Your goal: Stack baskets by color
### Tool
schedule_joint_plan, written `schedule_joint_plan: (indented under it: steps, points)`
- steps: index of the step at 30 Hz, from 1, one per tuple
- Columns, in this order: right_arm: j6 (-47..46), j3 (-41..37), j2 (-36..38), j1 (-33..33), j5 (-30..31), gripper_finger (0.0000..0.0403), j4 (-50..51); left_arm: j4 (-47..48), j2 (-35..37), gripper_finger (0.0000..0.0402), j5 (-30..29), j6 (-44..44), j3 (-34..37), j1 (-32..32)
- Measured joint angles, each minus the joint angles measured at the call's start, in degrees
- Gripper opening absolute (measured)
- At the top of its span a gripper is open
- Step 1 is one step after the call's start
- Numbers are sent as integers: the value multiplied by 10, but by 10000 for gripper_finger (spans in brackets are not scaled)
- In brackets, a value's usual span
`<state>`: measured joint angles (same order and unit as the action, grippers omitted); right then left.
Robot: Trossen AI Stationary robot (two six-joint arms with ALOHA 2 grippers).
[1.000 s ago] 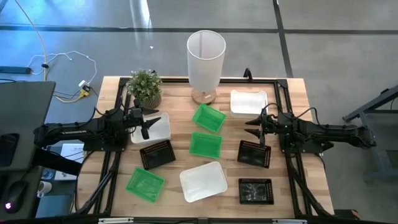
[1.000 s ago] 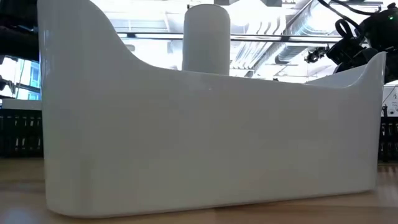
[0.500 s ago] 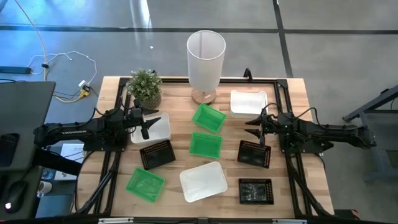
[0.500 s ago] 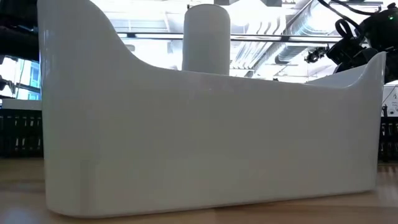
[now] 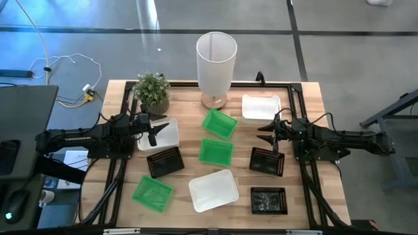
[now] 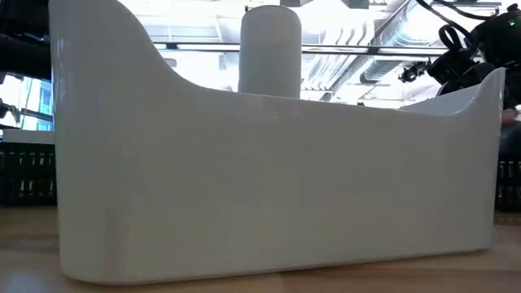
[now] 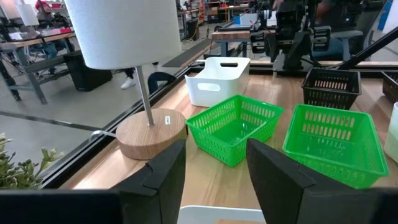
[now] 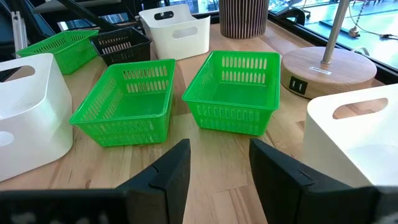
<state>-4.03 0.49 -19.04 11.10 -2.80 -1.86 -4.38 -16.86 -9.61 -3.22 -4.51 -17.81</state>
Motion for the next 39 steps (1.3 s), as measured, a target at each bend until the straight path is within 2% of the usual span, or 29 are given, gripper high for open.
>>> schedule_joint_plan:
  steps: [13, 22, 27, 32, 39]
  points:
    - [1, 0, 0, 0, 0, 151, 0, 0, 0, 156, 0, 0, 0, 0]
    - [-127, 0, 0, 0, 0, 151, 0, 0, 0, 156, 7, 3, 0, 0]
    - [-140, 0, 0, 0, 0, 151, -10, 0, 0, 156, 8, 46, 0, 0]
    - [-138, 0, 0, 0, -7, 151, -75, 0, 0, 156, 8, 108, 0, 0]
    - [-89, 30, 0, 0, -19, 151, -114, 0, 0, 156, 8, 153, 0, 0]
